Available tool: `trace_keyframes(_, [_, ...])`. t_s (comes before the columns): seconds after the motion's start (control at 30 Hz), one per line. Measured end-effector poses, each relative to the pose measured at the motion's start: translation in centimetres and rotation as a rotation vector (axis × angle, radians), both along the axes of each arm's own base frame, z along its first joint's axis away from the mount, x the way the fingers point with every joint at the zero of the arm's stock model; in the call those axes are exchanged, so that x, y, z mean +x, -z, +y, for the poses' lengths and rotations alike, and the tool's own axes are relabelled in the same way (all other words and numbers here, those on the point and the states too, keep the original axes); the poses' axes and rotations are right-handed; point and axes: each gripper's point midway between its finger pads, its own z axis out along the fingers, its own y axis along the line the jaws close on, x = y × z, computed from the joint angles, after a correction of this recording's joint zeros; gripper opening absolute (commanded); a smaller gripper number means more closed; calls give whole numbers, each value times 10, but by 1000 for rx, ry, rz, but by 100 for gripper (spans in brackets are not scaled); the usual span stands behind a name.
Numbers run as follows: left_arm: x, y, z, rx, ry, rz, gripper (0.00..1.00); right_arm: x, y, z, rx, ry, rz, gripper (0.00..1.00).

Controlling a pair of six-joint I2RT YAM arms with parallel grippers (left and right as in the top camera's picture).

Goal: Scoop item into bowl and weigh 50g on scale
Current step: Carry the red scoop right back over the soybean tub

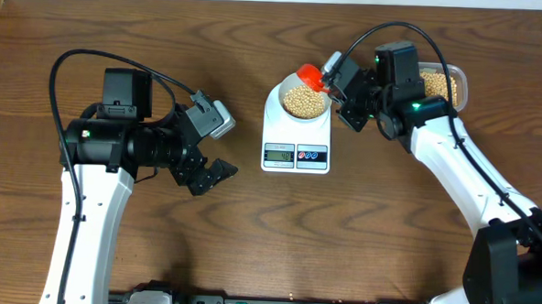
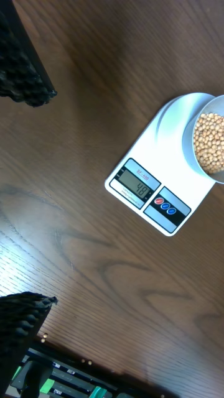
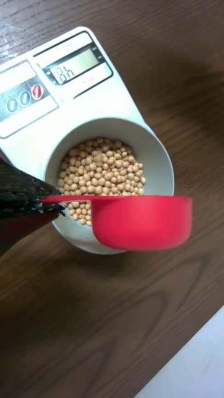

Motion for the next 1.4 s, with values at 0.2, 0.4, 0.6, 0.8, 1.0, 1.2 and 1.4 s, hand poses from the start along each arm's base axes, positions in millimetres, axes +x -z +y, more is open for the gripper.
trace_keyframes(0.2, [0,0,0,0,0,0,98,2,-1,0,-3,1,-13,1])
trace_keyframes(0.4, [0,0,0,0,0,0,98,19,-15,-3,-8,35,-106,1])
trace_keyframes(0.6, [0,0,0,0,0,0,98,33,-35,-26,-23,131,-173,1])
trace_keyframes(0.8, [0,0,0,0,0,0,98,52,-57,-103,-37,370,-202,1])
trace_keyframes(1.0, [0,0,0,0,0,0,98,42,-47,-176,-74,549,-110,1])
trace_keyframes(1.2, [0,0,0,0,0,0,98,30,-32,-205,-102,619,-26,1])
trace_keyframes(1.4, [0,0,0,0,0,0,98,30,-18,-214,-110,637,11,1])
